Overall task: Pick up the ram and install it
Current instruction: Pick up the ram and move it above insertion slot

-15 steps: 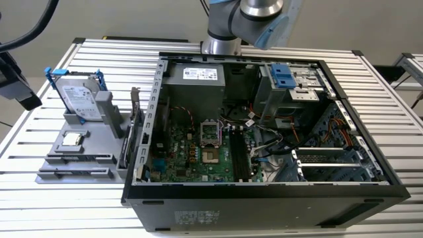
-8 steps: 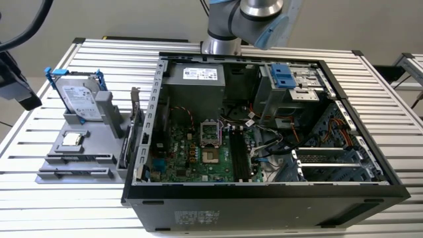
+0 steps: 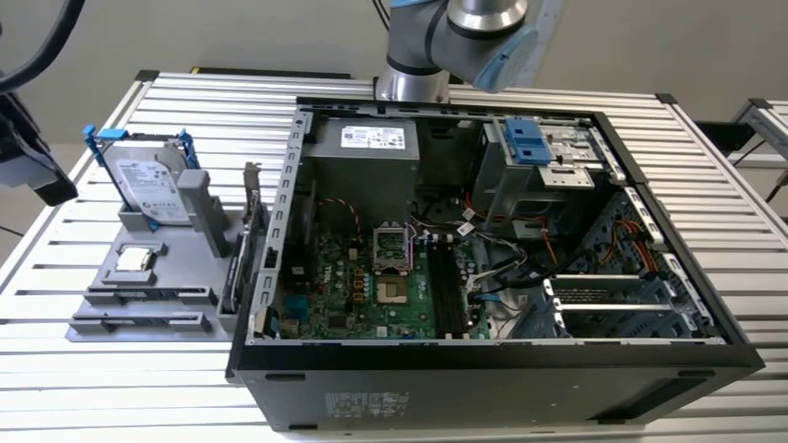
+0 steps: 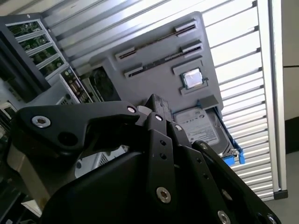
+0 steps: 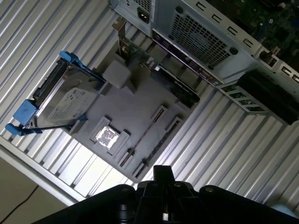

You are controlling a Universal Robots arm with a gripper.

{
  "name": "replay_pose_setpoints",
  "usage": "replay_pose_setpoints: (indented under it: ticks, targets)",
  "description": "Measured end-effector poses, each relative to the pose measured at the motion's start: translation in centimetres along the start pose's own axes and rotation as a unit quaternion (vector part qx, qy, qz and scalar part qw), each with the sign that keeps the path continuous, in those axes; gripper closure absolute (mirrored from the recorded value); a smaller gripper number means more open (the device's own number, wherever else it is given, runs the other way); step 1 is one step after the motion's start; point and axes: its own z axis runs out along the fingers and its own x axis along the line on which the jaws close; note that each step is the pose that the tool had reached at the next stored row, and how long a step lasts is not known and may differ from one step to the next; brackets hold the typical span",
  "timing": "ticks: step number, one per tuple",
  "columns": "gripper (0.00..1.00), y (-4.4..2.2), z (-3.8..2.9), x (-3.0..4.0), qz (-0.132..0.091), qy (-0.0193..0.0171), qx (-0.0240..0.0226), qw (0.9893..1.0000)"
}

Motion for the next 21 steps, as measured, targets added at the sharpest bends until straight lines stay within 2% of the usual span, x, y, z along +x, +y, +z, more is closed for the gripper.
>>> replay_pose_setpoints:
  ticks: [10,21]
  targets:
    - [1.0,-0.01,0.01,0.01,0.032,-0.0016,0.0004,0.9995]
    - [1.0,-0.02,0.01,0.01,0.067,-0.0032,0.001,0.9977]
